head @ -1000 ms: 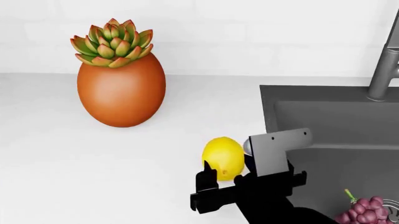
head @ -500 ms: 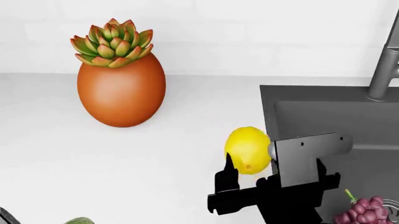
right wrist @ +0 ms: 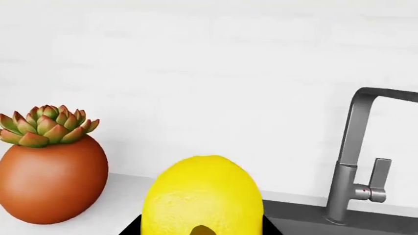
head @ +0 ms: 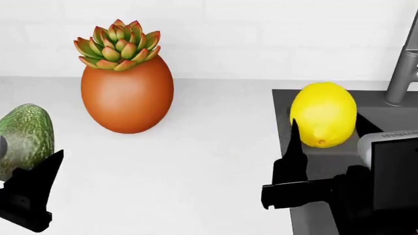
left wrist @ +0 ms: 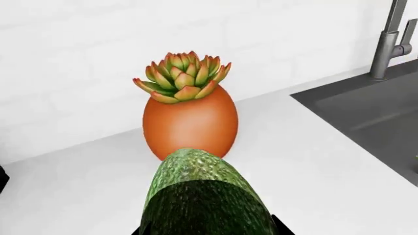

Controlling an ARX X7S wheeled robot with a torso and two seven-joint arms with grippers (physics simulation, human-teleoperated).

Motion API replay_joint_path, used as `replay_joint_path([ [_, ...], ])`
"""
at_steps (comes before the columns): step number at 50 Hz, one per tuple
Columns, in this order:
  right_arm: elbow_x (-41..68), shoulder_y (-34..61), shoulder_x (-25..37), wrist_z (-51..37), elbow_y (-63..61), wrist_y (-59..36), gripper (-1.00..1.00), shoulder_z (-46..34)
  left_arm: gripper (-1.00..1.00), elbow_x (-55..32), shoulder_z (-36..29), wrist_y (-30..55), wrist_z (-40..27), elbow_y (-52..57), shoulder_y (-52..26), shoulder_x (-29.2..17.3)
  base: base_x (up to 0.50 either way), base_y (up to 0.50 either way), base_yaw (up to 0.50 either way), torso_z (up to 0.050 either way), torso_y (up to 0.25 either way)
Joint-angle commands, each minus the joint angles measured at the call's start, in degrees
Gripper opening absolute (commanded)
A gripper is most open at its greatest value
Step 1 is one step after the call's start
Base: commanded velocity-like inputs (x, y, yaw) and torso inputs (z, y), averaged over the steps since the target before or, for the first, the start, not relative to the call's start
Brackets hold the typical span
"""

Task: There is a mixed pile of frozen fruits and vegetables on the counter. Locate all the frozen vegetables and place the items in a bowl on the counter. Take all the frozen fruits and defrost them in a running sink.

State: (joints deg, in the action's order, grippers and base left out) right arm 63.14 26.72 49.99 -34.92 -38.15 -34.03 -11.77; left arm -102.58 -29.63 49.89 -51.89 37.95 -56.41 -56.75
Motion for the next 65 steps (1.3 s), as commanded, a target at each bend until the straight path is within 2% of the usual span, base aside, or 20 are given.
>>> replay_joint_path([
  [1, 3.32, -1.17, 2.91, -2.85, -3.88, -1.87, -1.0, 6.15, -1.0, 4.57, 2.17, -3.19, 3.0, -3.47, 0.18, 2.5, -0.29, 0.0, 0.0, 0.0, 0.0],
  [8, 4.38, -2.78, 4.03, -3.04, -4.57, -1.22, -1.0, 7.69, -1.0, 4.48, 3.59, -5.96, 2.56, -2.25, 4.34, 0.75, -0.49, 0.0, 0.0, 0.0, 0.0],
  [20, 1.71, -2.33, 4.15, -3.18, -3.55, -1.46, -1.0, 7.05, -1.0, 4.02, 3.76, -5.85, 1.99, -1.95, 3.72, 0.5, -0.49, -0.04, 0.0, 0.0, 0.0],
  [32, 1.46, -2.31, 3.5, -3.56, -3.71, -1.49, -1.0, 6.48, -1.0, 4.23, 4.66, -6.89, 2.41, -1.38, 5.33, -0.87, -0.22, -0.49, 0.0, 0.0, 0.0],
  [65, 0.28, -6.09, 3.6, -3.18, -3.44, 0.89, -1.0, 8.12, -1.0, 4.9, 3.92, -6.98, 1.98, -1.19, 4.8, 0.94, -0.23, -0.46, 0.0, 0.0, 0.0],
])
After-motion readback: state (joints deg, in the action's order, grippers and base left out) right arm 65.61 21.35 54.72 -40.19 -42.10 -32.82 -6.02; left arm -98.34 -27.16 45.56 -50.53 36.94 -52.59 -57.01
